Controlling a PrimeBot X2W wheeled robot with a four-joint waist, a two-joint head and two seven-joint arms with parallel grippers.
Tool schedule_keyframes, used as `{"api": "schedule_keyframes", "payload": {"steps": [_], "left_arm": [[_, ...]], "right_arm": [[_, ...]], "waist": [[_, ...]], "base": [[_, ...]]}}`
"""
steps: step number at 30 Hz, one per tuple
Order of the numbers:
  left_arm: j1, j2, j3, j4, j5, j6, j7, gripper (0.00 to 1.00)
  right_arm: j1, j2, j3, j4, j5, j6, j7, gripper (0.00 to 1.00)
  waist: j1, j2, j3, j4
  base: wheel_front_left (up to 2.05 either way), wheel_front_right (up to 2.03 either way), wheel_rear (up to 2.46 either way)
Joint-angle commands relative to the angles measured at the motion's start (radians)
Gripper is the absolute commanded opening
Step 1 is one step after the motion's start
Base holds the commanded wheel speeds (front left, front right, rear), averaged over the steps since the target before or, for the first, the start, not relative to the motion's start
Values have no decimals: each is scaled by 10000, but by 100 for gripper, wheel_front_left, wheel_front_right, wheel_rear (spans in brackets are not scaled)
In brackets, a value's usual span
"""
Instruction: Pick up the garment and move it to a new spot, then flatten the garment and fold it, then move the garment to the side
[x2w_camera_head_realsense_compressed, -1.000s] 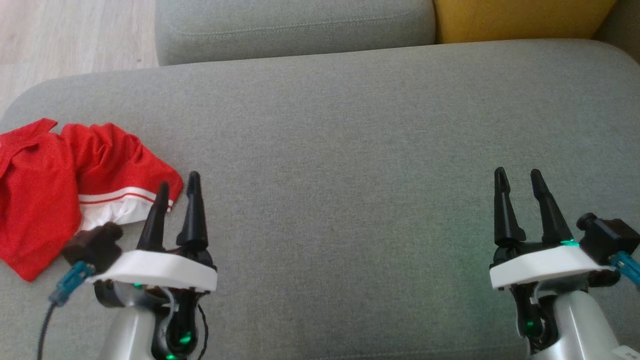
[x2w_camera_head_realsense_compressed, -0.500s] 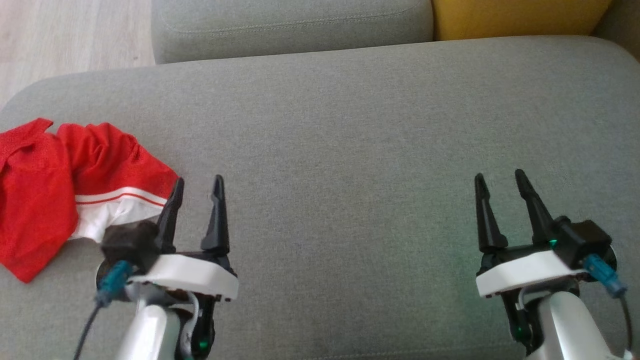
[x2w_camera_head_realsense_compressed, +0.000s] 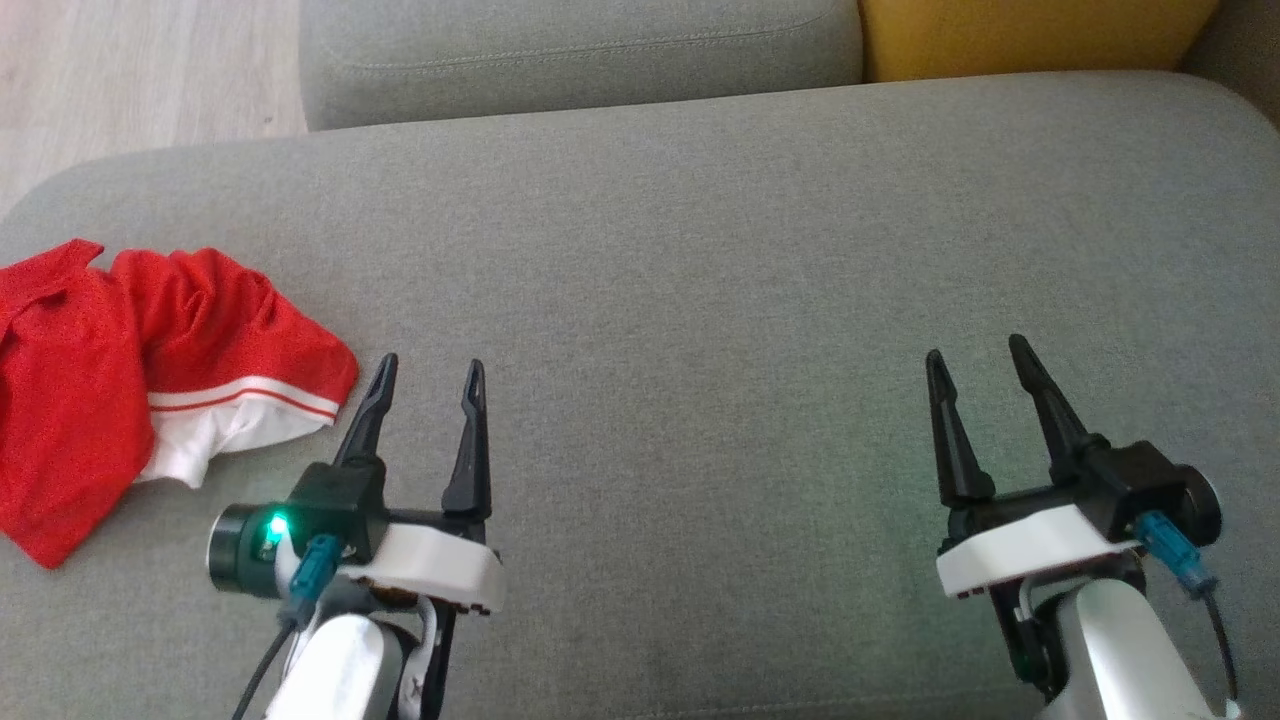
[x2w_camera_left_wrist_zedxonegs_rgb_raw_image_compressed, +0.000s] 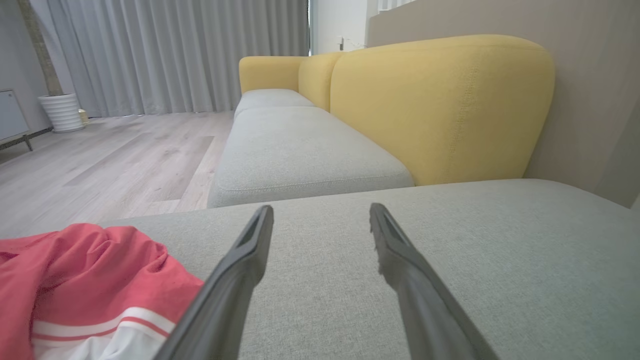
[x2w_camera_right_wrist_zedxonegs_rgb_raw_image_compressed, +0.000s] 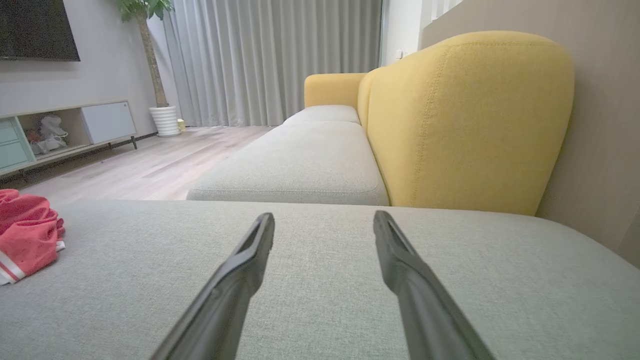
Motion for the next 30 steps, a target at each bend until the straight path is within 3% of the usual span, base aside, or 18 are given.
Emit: {"api": "schedule_keyframes", "payload": {"steps": [1,17,30], "left_arm": [[-598,83,307,-333,183,114,-134,100],[-57,-682,1835,214,-265,-780,-454,100],[-53,-720,1820,691,-1031,-920,-454,100]], "right_arm": [[-488,-72,292,-256,-18,19,-166,100],[-578,-78,696,378,2456,21,-488,100],[-648,-78,647,933,2660,21,-488,100]], "waist": [[0,0,1,1],[0,0,-44,16],[0,0,-125,12]], "base": [[0,0,0],[0,0,0],[0,0,0]]}}
